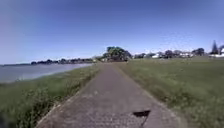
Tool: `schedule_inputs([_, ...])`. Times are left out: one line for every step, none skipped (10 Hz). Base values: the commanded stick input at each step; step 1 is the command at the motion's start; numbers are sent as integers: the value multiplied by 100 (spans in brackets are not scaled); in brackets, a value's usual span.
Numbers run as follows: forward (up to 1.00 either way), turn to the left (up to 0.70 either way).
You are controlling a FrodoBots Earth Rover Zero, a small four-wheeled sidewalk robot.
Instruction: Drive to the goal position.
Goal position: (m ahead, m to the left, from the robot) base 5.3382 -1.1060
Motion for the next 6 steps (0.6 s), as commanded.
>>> schedule_inputs([70,-7])
schedule_inputs([70,0])
schedule_inputs([70,0])
schedule_inputs([70,0])
schedule_inputs([70,0])
schedule_inputs([70,0])
